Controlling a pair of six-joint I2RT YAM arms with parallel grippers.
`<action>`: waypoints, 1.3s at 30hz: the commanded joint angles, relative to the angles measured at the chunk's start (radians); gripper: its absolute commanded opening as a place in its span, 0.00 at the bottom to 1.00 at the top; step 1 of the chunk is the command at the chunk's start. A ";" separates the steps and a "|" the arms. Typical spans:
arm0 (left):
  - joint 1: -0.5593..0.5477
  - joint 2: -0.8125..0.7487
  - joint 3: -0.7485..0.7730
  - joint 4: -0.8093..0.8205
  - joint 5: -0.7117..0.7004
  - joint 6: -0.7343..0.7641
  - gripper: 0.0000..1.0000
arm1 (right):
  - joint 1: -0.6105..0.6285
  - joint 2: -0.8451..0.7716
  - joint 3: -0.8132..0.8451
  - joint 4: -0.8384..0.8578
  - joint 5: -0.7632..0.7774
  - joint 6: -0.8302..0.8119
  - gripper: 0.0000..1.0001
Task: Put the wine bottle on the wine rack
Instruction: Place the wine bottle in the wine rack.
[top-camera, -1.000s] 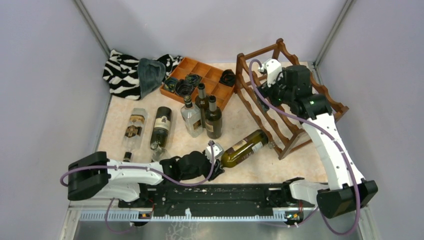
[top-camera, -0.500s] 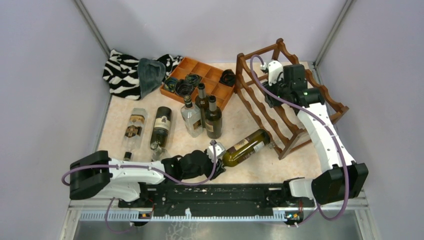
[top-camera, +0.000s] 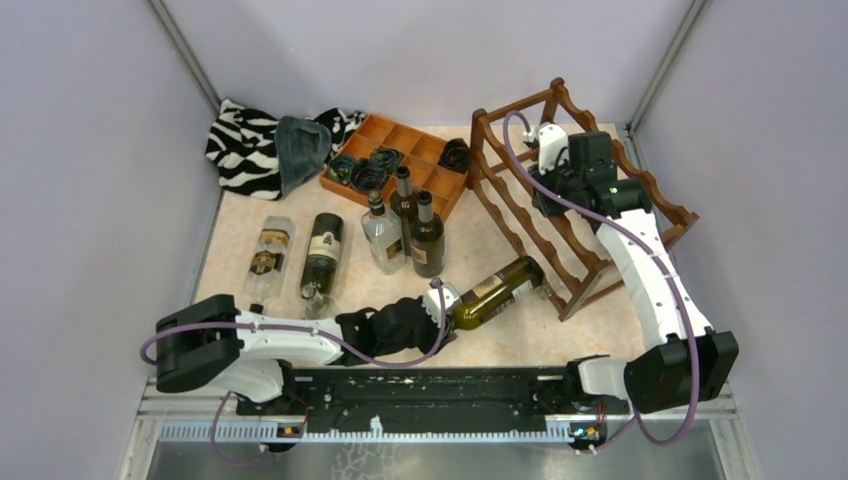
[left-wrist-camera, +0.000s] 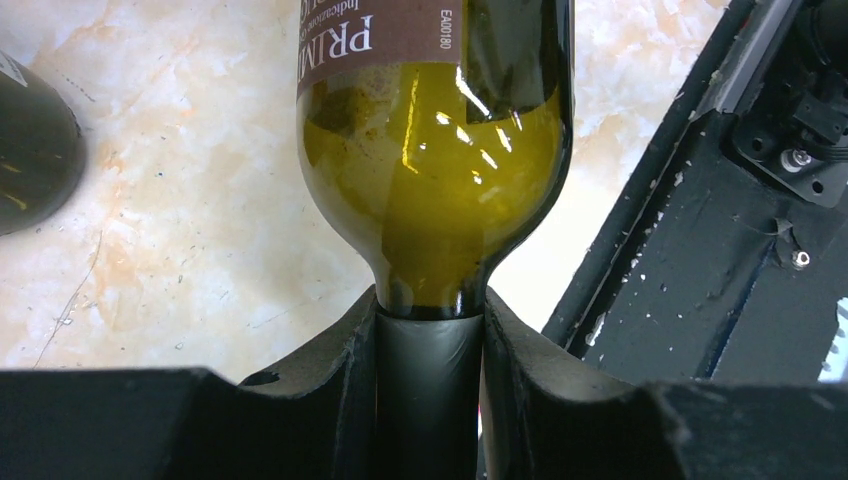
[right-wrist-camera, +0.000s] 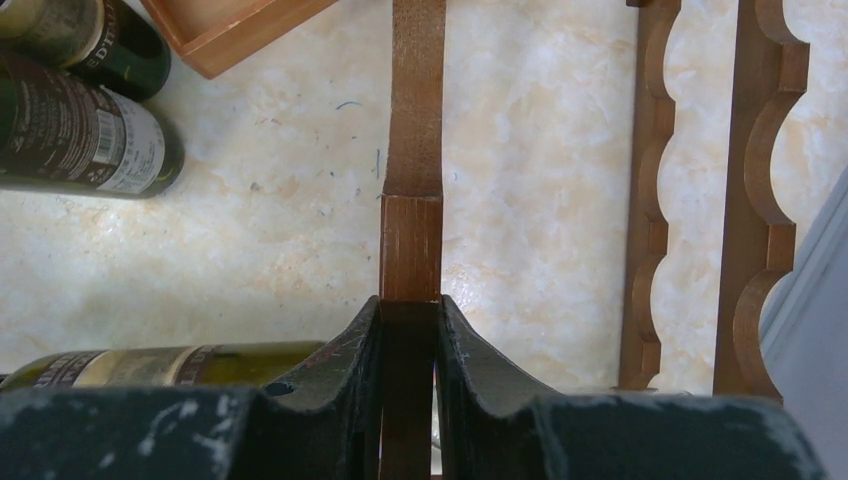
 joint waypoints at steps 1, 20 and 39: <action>-0.001 0.020 0.076 0.118 -0.040 -0.012 0.00 | -0.005 -0.090 0.007 -0.021 -0.029 -0.002 0.02; 0.000 0.177 0.187 0.091 -0.054 -0.071 0.00 | -0.013 -0.190 -0.036 -0.036 -0.075 -0.007 0.00; 0.016 0.383 0.418 0.090 -0.130 -0.017 0.00 | -0.013 -0.224 -0.071 -0.036 -0.161 -0.012 0.00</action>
